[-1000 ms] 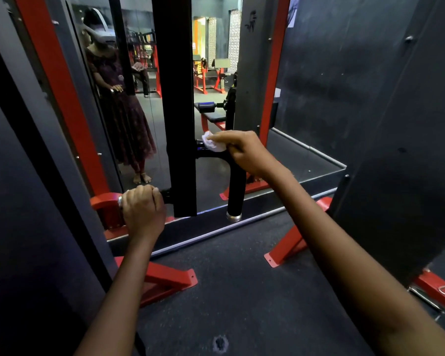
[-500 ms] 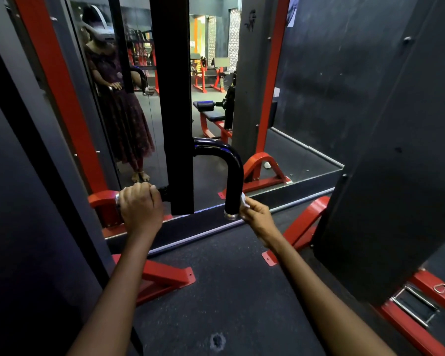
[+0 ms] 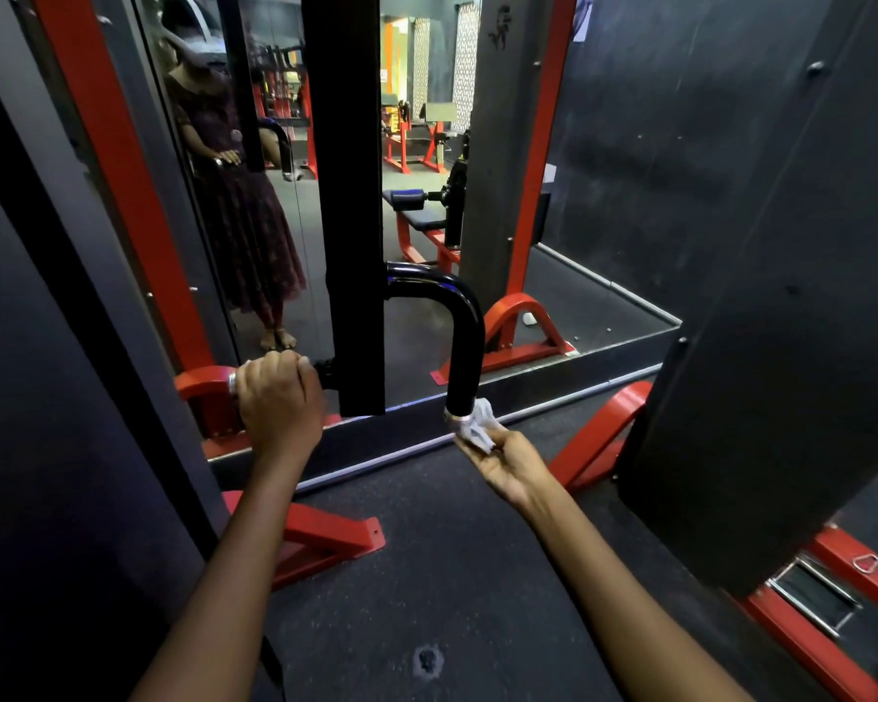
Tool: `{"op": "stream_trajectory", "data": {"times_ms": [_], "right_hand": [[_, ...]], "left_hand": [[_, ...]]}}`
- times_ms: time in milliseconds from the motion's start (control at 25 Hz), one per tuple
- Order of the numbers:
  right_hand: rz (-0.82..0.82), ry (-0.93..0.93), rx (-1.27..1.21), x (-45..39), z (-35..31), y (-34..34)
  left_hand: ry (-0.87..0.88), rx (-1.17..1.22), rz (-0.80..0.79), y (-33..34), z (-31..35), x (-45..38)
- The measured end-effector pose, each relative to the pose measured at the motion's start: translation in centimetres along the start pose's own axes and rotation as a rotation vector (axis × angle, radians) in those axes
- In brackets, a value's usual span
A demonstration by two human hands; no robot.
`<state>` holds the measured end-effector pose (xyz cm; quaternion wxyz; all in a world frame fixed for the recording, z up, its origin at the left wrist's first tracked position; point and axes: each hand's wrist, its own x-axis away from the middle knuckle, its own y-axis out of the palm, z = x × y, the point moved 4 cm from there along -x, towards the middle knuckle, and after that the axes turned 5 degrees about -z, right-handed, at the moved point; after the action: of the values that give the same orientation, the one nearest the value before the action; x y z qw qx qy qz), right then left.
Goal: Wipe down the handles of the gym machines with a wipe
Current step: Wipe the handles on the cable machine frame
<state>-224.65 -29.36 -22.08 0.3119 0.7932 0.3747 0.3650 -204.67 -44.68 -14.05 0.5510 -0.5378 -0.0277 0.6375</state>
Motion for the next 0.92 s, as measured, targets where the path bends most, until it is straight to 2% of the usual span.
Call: {"op": "stream_trajectory", "data": {"times_ms": [200,280,320,440,520,600,760,920], "right_hand": [[0.012,0.032,0.077,1.1,0.8,0.3],[0.023,-0.036,0.220,2.2,-0.9,0.0],[0.035,-0.188,0.407,2.5,-2.4,0.4],[0.049,-0.927,1.092,4.7,-7.3,4.9],[-0.024,-1.359,1.323,6.2,-8.7,9.4],[-0.134,-1.686,1.510,7.0,-8.7,14.0],[-0.470,-2.041,1.957,5.2,-6.2,18.1],[-0.727,-2.173,2.178,5.0,-7.1,18.1]], "left_hand": [[0.019,0.000,0.017,0.0,-0.1,0.2],[0.018,-0.004,0.013,0.0,0.0,0.1],[0.020,-0.002,0.010,0.1,0.0,0.1],[0.019,0.014,0.006,0.2,-0.1,0.1],[0.019,0.018,0.009,0.2,-0.2,0.1],[0.015,0.010,0.002,0.2,-0.2,0.1],[0.009,0.020,0.020,0.0,-0.1,0.0],[0.008,0.044,0.023,-0.2,0.0,-0.1]]}}
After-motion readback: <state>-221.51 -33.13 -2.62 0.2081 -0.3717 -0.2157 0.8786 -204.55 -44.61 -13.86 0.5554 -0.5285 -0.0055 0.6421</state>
